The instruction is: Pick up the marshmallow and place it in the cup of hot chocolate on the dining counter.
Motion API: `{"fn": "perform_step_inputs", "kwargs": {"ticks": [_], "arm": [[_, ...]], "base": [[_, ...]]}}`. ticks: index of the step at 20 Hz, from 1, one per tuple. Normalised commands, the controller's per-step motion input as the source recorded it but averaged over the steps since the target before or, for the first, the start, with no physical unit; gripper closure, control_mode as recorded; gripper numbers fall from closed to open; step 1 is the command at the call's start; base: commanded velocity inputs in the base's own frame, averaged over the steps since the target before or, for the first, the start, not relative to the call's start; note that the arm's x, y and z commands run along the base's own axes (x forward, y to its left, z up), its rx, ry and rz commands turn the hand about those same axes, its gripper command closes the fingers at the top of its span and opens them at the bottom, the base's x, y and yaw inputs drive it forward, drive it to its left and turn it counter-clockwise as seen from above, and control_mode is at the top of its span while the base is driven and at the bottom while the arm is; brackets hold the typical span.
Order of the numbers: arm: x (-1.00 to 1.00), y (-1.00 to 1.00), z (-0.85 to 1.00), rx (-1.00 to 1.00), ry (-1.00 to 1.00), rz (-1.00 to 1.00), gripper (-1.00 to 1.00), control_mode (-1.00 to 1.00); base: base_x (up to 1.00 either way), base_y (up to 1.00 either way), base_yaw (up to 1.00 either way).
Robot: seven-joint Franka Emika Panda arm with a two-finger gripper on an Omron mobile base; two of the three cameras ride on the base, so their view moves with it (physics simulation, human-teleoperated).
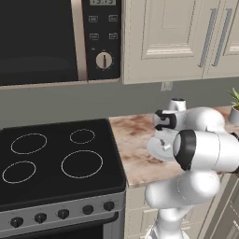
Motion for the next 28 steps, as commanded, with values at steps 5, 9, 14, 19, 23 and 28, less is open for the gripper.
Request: {"fn": "perform_step_inputs", "kwargs": {"ticks": [5, 9, 14, 19, 23, 28], "arm": [[0.2, -0.02, -0.17, 0.0, 0.0, -0.03, -1.0, -1.0], [0.24, -0.09, -0.13, 0.0, 0.0, 0.0, -1.0, -1.0], [0.26, -0.12, -0.13, 0.0, 0.0, 0.0, -1.0, -1.0], [0.12, 0.01, -0.09, 0.0, 0.0, 0.0, -1.0, -1.0], [0.12, 0.03, -0.07, 0.0, 0.0, -0.03, -1.0, -1.0], [0.0, 0.0, -0.1, 0.0, 0.0, 0.0, -1.0, -1.0]], "base": [[0.0, 0.0, 0.0], [0.0, 0.0, 0.0], [0.0, 0.0, 0.0], [0.0, 0.0, 0.0], [0.0, 0.0, 0.0], [0.0, 0.0, 0.0]]}}
